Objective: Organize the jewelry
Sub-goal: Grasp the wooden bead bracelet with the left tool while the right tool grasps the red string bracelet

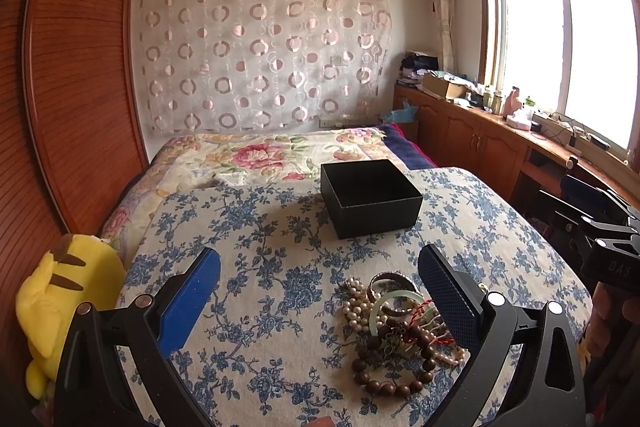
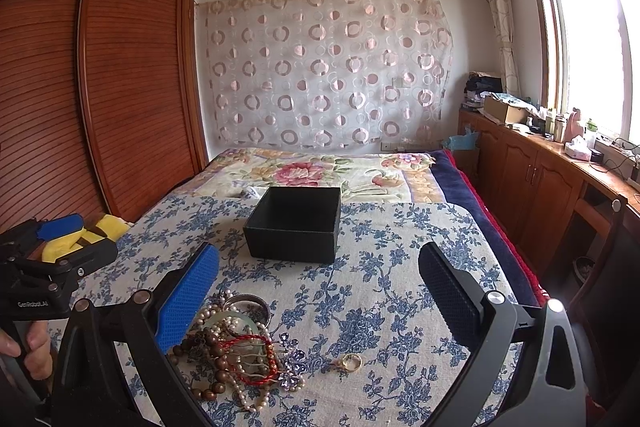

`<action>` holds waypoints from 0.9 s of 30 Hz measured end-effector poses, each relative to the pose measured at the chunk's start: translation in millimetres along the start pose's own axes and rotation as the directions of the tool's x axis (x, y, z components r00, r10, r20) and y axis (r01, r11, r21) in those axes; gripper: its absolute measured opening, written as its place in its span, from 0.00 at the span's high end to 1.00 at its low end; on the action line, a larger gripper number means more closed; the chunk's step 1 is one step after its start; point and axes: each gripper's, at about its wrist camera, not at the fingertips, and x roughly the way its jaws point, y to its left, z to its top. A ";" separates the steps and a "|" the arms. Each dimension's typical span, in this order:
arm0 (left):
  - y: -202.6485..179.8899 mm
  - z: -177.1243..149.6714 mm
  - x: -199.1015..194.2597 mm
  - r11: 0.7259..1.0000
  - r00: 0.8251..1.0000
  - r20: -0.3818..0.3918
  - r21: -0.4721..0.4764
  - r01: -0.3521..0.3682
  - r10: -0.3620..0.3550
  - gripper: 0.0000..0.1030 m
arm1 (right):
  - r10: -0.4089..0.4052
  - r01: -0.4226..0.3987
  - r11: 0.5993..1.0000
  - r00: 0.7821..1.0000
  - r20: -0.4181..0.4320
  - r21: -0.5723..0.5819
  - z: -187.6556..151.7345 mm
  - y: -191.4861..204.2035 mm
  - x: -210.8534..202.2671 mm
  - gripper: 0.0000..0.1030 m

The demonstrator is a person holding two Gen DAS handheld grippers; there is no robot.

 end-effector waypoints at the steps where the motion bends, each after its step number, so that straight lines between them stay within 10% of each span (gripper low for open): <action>1: 0.6 -1.5 2.0 1.000 1.000 -0.009 0.001 0.008 -0.008 0.07 | 0.003 -0.003 1.000 1.000 -0.005 -0.003 -0.5 0.7 0.4 0.02; 8: 7.9 -22.5 22.6 0.998 0.992 -0.112 0.016 0.056 -0.054 0.07 | 0.040 -0.041 0.999 0.998 -0.055 -0.024 -15.2 0.6 7.0 0.04; 17: 4.9 -53.2 48.9 0.986 0.959 -0.242 0.036 0.160 -0.147 0.07 | 0.091 -0.098 0.994 0.986 -0.140 -0.045 -34.6 1.0 21.8 0.29; 27: -8.9 -74.3 70.8 0.963 0.903 -0.356 0.030 0.268 -0.240 0.45 | 0.145 -0.166 0.984 0.961 -0.234 -0.072 -57.2 10.7 39.4 0.53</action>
